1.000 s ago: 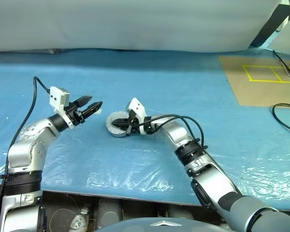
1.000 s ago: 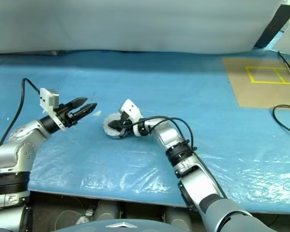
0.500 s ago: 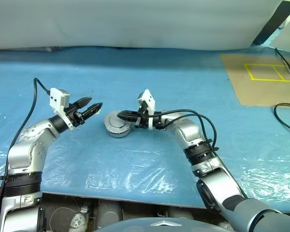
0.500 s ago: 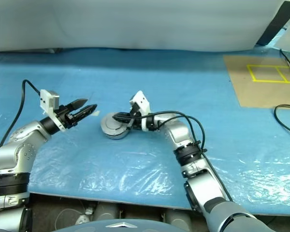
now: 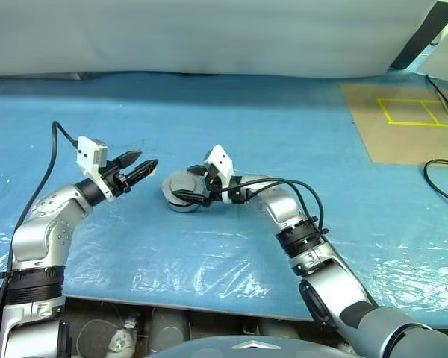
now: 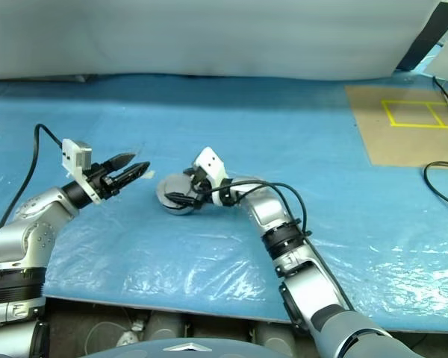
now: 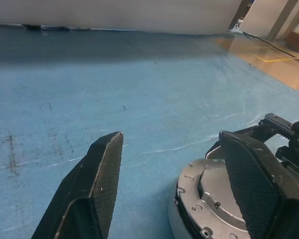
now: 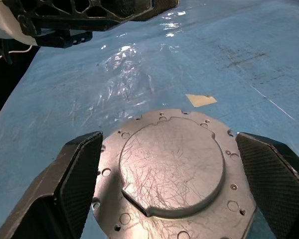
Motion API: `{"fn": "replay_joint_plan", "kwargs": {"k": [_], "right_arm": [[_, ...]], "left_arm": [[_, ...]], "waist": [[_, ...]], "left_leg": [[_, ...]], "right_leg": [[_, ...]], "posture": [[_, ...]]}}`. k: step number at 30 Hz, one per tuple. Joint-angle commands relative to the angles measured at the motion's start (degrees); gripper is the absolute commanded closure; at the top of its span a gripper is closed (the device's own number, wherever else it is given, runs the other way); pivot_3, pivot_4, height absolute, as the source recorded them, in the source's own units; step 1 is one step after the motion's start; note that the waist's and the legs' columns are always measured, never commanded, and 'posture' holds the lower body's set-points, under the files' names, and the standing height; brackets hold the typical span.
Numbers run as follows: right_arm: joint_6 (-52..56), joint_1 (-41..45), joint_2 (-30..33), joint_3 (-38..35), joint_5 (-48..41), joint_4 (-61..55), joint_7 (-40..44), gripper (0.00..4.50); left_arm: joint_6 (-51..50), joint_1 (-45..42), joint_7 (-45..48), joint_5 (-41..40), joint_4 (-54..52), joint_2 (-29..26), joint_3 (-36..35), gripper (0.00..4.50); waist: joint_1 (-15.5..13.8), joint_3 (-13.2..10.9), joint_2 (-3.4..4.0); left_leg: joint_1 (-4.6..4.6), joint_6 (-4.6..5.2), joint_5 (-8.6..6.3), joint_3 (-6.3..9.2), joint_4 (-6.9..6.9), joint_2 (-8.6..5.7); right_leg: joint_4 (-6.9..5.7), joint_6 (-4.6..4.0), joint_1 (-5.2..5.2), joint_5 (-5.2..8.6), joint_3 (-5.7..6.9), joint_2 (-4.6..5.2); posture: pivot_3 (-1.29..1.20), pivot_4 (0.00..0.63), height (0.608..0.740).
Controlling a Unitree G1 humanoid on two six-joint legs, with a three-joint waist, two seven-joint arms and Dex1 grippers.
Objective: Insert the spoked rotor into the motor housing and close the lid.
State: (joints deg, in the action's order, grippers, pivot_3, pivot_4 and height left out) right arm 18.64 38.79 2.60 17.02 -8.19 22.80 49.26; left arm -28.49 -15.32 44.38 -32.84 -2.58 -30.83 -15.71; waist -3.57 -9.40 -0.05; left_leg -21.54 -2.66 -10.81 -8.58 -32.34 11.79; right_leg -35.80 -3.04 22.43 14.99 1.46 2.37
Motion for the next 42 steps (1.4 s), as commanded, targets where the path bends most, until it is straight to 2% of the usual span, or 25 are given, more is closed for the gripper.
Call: {"fn": "replay_joint_plan", "kwargs": {"k": [1, 12, 15, 18, 32, 42], "right_arm": [[-2.28, 0.57, -0.42, 1.40, 1.61, 0.45, -0.05, 0.03], [-7.26, 0.29, 0.27, 3.42, 7.25, 7.45, -3.07, 0.03], [-8.08, -0.60, 0.81, 4.40, 7.41, 6.28, -1.20, 0.59], [-7.95, -0.32, 1.27, 5.10, 7.94, 6.36, -0.39, 1.52], [-10.36, 0.15, 3.10, 7.52, 12.47, 9.29, -1.16, 1.55], [-8.00, 1.57, 2.39, 11.03, 17.82, 17.43, -7.25, 1.55]], "left_arm": [[1.22, 0.27, -0.28, -0.85, -1.80, -0.11, -1.26, 1.26], [1.35, 0.63, -0.61, -0.60, -2.01, -0.10, -1.00, 1.26], [1.50, 0.56, -0.55, -0.54, -1.76, -0.17, -0.93, 1.26], [1.87, 0.30, -0.54, -0.41, -1.26, -0.21, -0.87, 1.26], [1.75, 0.54, -0.65, -0.59, -1.99, 0.39, 0.00, 1.26], [1.42, 0.77, -0.60, 0.08, -2.77, 1.07, 1.87, 1.26]], "waist": [[0.00, 0.00, 0.00], [0.67, 0.00, 0.00], [0.84, 0.00, 0.00], [0.89, 0.00, 0.00], [0.92, 0.00, -0.01], [1.03, 0.04, 0.15]], "left_leg": [[0.00, 0.00, 0.00, 0.00, 0.00, 0.00], [0.21, 0.00, 0.00, 0.00, -0.01, 0.01], [0.31, 0.00, -0.01, 0.00, 0.00, 0.02], [0.35, 0.01, -0.01, 0.00, -0.01, 0.02], [0.44, 0.01, -0.01, -0.01, 0.00, 0.03], [0.97, 0.04, -0.01, -0.04, 0.03, 0.02]], "right_leg": [[0.00, 0.00, -0.01, 0.00, 0.00, 0.00], [-0.01, 0.00, -0.19, 0.00, -0.01, 0.01], [0.00, -0.02, -0.27, 0.01, -0.03, 0.02], [0.00, -0.02, -0.31, 0.01, -0.03, 0.03], [0.00, -0.25, -0.38, 0.15, -0.05, 0.08], [-0.01, -0.28, -0.77, 0.18, -0.17, 0.17]], "posture": [[0.00, 0.150, 0.740], [0.00, 0.150, 0.740], [0.00, 0.150, 0.740], [0.00, 0.150, 0.740], [0.00, 0.150, 0.740], [0.00, 0.150, 0.740]]}}
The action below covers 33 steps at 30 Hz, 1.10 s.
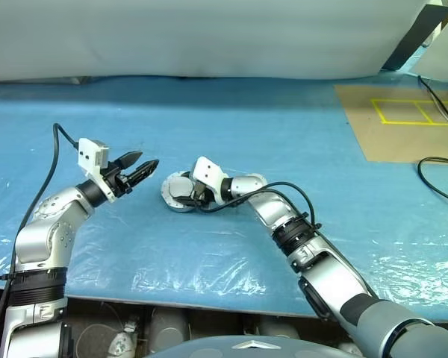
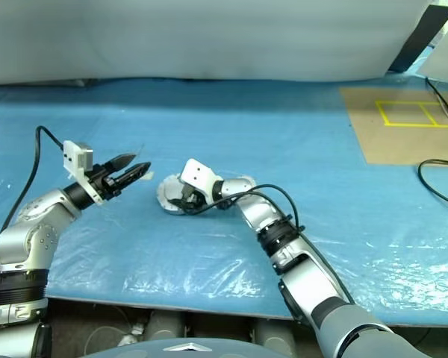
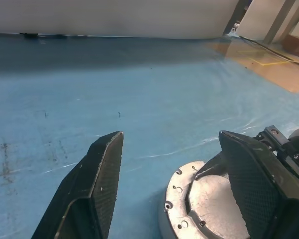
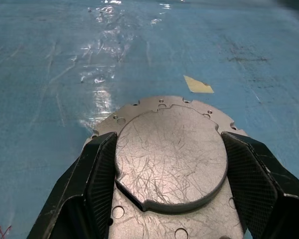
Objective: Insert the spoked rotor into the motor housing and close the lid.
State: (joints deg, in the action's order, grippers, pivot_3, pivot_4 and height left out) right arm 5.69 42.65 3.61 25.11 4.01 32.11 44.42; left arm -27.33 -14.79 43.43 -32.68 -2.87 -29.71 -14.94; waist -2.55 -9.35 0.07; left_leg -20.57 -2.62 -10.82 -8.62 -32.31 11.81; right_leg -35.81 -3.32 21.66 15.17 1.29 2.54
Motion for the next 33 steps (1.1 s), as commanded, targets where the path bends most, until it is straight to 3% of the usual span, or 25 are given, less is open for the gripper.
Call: {"fn": "replay_joint_plan", "kwargs": {"k": [1, 4, 16, 19, 26, 27, 33], "right_arm": [[5.50, -2.32, 1.30, 2.83, 5.17, 8.18, -1.96, 1.55], [5.02, -2.59, 1.92, 3.01, 4.94, 7.53, -0.94, 1.55], [10.90, -4.31, 2.55, 0.13, 0.92, 2.50, 3.66, 1.55], [10.73, -4.37, 2.83, -0.02, 0.94, 2.52, 3.59, 1.55], [10.74, -4.94, 2.91, -0.36, 0.94, 2.58, 3.00, 1.55], [10.69, -4.97, 2.92, -0.41, 0.94, 2.61, 2.95, 1.55], [10.22, -5.03, 3.08, -0.52, 0.96, 2.96, 2.80, 1.55]], "left_arm": [[0.25, 0.32, 0.50, 0.20, -2.58, -0.06, 1.71, 1.26], [1.06, 1.05, 1.25, 2.28, -2.39, -0.94, 4.26, 1.26], [6.03, -1.98, 2.92, 9.71, 6.16, 0.49, 11.30, 1.26], [6.74, -2.76, 3.73, 10.03, 7.64, 1.14, 11.80, 1.84], [6.57, -2.16, 6.72, 8.25, 7.07, 1.60, 11.53, 4.27], [6.31, -1.99, 6.89, 7.84, 6.77, 1.54, 11.12, 4.46], [8.07, -2.18, 5.12, 8.56, 9.16, -0.03, 7.97, 4.46]], "waist": [[-0.01, -0.02, 0.04], [-0.09, -0.01, 0.08], [-0.18, 0.21, 0.42], [-0.19, 0.22, 0.40], [-0.16, 0.22, 0.40], [-0.17, 0.22, 0.40], [-0.17, 0.22, 0.40]], "left_leg": [[0.27, 0.03, -0.02, -0.02, 0.06, -0.02], [0.75, 0.24, -0.15, -0.01, 0.25, -0.06], [0.46, 0.16, -0.08, -0.02, 0.42, -0.09], [0.43, 0.06, -0.02, -0.02, 0.69, -0.14], [0.48, 0.03, 0.00, -0.03, 1.07, -0.16], [0.48, 0.03, 0.00, -0.03, 1.07, -0.16], [0.49, 0.04, 0.00, -0.03, 1.07, -0.16]], "right_leg": [[0.01, 0.01, -0.23, 0.01, -0.02, 0.04], [0.05, 0.31, -0.58, 0.21, -0.07, 0.18], [0.47, 0.14, -0.47, 0.15, -0.14, 0.19], [0.69, 0.15, -0.47, 0.14, -0.12, 0.19], [0.86, 0.15, -0.48, 0.14, -0.05, 0.19], [0.87, 0.15, -0.48, 0.14, -0.05, 0.19], [0.95, 0.15, -0.51, 0.15, -0.05, 0.19]], "posture": [[0.00, 0.150, 0.740], [0.00, 0.150, 0.740], [0.00, 0.150, 0.740], [0.00, 0.150, 0.740], [0.00, 0.150, 0.740], [0.00, 0.150, 0.740], [0.00, 0.150, 0.740]]}}
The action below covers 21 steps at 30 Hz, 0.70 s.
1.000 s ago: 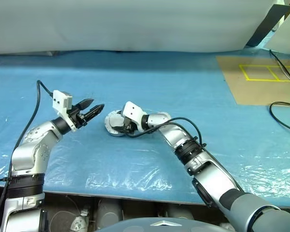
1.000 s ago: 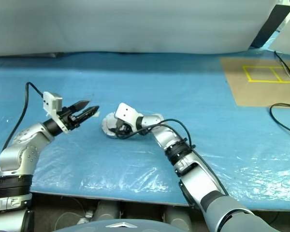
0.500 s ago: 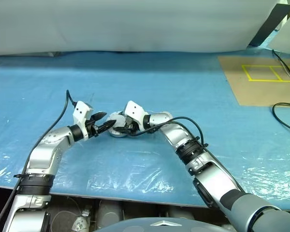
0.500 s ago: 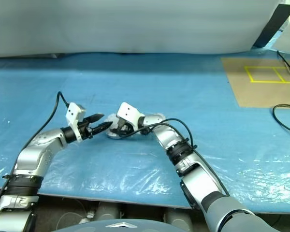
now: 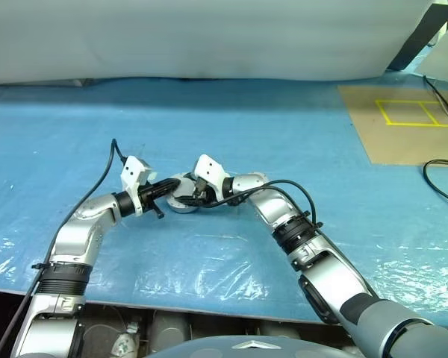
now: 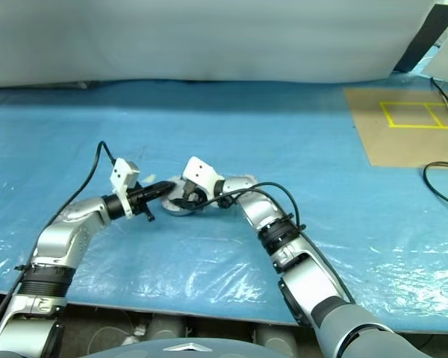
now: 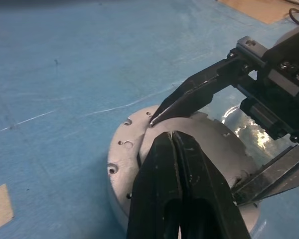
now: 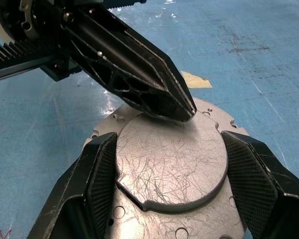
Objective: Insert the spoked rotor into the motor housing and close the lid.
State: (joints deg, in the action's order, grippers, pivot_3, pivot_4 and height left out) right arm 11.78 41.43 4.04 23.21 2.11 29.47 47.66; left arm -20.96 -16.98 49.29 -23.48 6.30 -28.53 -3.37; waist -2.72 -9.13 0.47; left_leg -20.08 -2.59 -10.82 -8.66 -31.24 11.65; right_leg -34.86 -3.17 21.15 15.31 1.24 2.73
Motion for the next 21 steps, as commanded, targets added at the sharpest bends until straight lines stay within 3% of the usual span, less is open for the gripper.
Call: {"fn": "replay_joint_plan", "kwargs": {"k": [1, 12, 21], "right_arm": [[4.10, -3.81, 2.66, 1.41, 2.88, 5.60, -0.44, 1.55], [4.04, -3.75, 2.67, 1.67, 3.03, 5.67, -0.26, 1.55], [4.55, -3.91, 2.83, 1.45, 2.90, 5.27, -0.41, 1.55]], "left_arm": [[1.69, 0.17, -1.02, -0.74, 0.29, -1.40, -4.33, 4.46], [1.58, 3.15, -0.11, 0.44, -2.50, -0.24, -1.30, 4.46], [3.01, 4.34, 0.72, 3.32, 1.23, -1.55, -0.11, 4.46]], "waist": [[0.00, 0.00, 0.00], [-0.08, 0.00, 0.00], [-0.08, 0.05, 0.08]], "left_leg": [[0.00, 0.00, 0.00, 0.00, 0.00, 0.00], [0.01, 0.00, 0.00, 0.00, 0.02, 0.00], [0.04, 0.01, 0.00, -0.01, 0.05, 0.00]], "right_leg": [[0.00, 0.00, 0.00, 0.00, 0.00, 0.00], [0.06, 0.00, -0.01, 0.00, 0.00, 0.03], [0.08, 0.00, -0.02, 0.01, 0.00, 0.04]], "posture": [[0.00, 0.150, 0.740], [0.00, 0.150, 0.740], [0.00, 0.150, 0.740]]}}
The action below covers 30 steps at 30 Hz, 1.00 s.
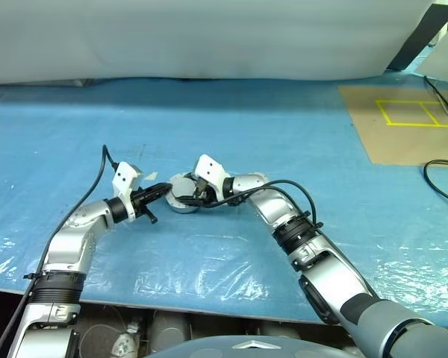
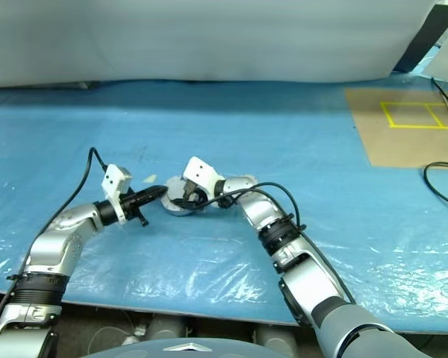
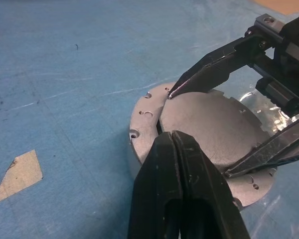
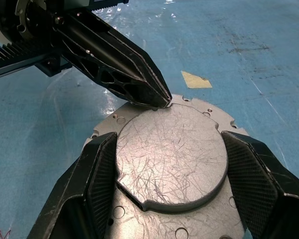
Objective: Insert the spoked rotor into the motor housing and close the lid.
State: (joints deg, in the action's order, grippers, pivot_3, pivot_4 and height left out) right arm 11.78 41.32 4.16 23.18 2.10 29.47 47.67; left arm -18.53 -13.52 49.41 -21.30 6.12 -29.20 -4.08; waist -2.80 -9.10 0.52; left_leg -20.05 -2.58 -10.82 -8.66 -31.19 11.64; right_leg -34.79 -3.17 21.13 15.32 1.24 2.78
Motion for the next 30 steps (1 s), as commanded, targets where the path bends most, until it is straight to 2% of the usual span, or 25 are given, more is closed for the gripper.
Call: {"fn": "replay_joint_plan", "kwargs": {"k": [1, 17, 19, 22, 27, 30], "right_arm": [[4.74, -3.78, 2.68, 1.31, 2.72, 5.11, -0.37, 1.55], [7.95, -4.16, 1.89, -0.94, 0.24, 0.52, 0.50, 1.55], [7.64, -4.32, 1.62, -1.56, -0.03, -0.07, -0.15, 0.83], [8.13, -4.51, 1.77, -2.96, -2.40, -2.89, 1.76, 0.02], [6.47, -3.06, 2.62, -7.35, -6.59, -6.74, 3.08, 0.02], [9.17, -2.10, 2.62, -10.92, -10.83, -8.60, 4.13, 0.02]], "left_arm": [[0.27, 0.93, 0.78, 0.96, 1.62, -0.97, 0.44, 4.46], [0.40, 1.29, 2.13, 1.97, 0.67, -0.40, 3.64, 4.46], [0.71, 1.20, 1.99, 2.09, 0.90, -0.35, 3.76, 4.50], [0.47, 0.95, 1.80, 1.69, 0.90, -0.08, 3.49, 4.50], [0.85, 0.23, 2.14, 2.28, 1.82, -0.70, 3.27, 4.50], [1.15, 0.11, 2.20, 2.44, 2.26, -0.69, 3.28, 4.50]], "waist": [[-0.04, 0.03, 0.04], [-0.51, 0.07, 0.07], [-0.67, 0.08, 0.06], [-0.77, 0.07, 0.06], [-1.09, 0.03, 0.01], [-1.11, -0.01, -0.01]], "left_leg": [[0.00, 0.00, 0.00, 0.00, 0.01, 0.00], [0.02, 0.02, -0.01, -0.01, 0.16, -0.28], [0.01, 0.02, 0.00, -0.01, 0.19, -0.29], [0.01, 0.01, 0.00, -0.01, 0.23, -0.28], [-0.05, 0.02, 0.00, -0.01, 0.21, -0.28], [-0.21, 0.02, 0.02, -0.02, 0.22, -0.27]], "right_leg": [[0.00, 0.00, 0.01, 0.00, -0.01, 0.00], [0.03, 0.16, -0.01, 0.10, 0.00, 0.32], [0.04, 0.19, -0.01, 0.11, 0.00, 0.33], [0.04, 0.20, 0.02, 0.12, 0.00, 0.32], [0.04, 0.21, 0.07, 0.12, 0.01, 0.32], [0.03, 0.21, 0.21, 0.11, 0.01, 0.30]], "posture": [[0.00, 0.150, 0.740], [0.00, 0.150, 0.740], [0.00, 0.150, 0.740], [0.00, 0.150, 0.740], [0.00, 0.150, 0.740], [0.00, 0.150, 0.740]]}}
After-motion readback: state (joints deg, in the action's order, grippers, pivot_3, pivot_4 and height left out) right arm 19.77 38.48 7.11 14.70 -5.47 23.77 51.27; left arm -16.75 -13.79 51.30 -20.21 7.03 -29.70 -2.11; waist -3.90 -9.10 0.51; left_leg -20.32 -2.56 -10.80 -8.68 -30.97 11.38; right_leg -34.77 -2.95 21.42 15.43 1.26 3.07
